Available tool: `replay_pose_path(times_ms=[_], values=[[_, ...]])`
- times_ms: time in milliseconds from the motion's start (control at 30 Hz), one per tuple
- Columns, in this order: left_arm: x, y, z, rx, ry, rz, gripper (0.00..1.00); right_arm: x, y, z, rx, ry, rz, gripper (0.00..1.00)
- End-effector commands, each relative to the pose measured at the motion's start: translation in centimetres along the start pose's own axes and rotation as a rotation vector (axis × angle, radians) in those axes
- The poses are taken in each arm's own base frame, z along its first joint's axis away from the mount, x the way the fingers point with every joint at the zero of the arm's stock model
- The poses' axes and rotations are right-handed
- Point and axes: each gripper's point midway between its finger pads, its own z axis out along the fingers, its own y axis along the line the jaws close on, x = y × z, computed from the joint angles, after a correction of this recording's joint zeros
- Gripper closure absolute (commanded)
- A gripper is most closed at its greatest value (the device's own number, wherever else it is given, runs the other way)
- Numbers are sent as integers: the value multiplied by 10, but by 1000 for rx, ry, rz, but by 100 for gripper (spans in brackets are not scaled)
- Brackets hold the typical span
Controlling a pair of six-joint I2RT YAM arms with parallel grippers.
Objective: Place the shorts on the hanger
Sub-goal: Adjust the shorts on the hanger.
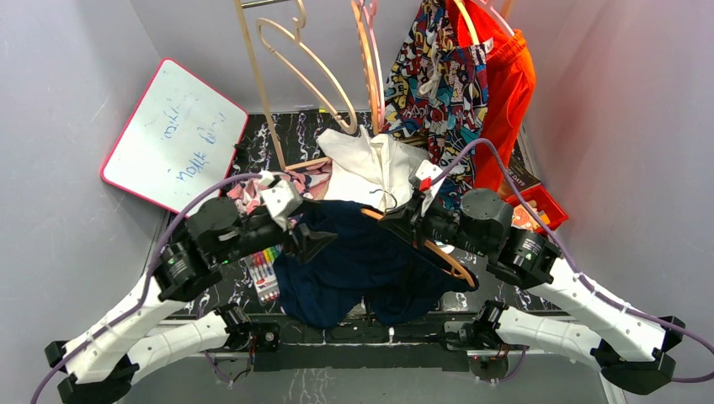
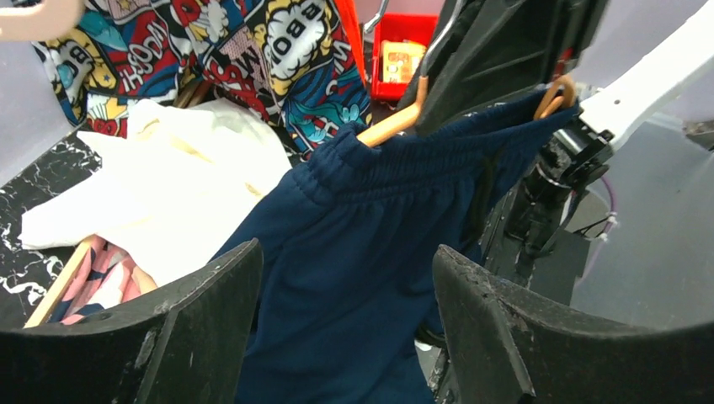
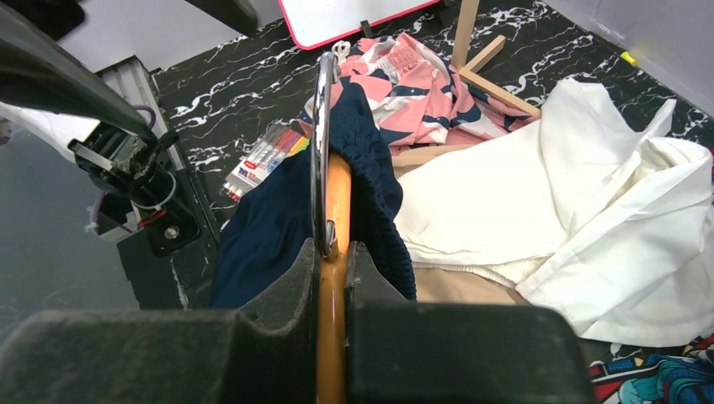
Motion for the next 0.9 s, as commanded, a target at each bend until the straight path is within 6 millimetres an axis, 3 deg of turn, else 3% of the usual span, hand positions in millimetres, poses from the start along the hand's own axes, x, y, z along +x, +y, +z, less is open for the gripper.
replay_pose_path(times_ms=[0,167,500,600,733,867], values=[[-6,4,24,8,-16,25,29,-65,7,-11,-16,-212,41,100],[-5,-3,43,86,-19,120,29,-64,21,-12,-98,-215,21,100],[-18,-23,42,221,-77,232,35,-64,34,-22,-173,-209,-15,100],[-14,-32,45,281,-62,230,41,-65,36,-22,-182,-211,-15,100],[-9,-36,48,310,-46,227,60,-66,38,-23,-193,-217,-18,100],[-11,-36,48,310,-58,230,70,-65,39,-24,-198,-216,-18,100]])
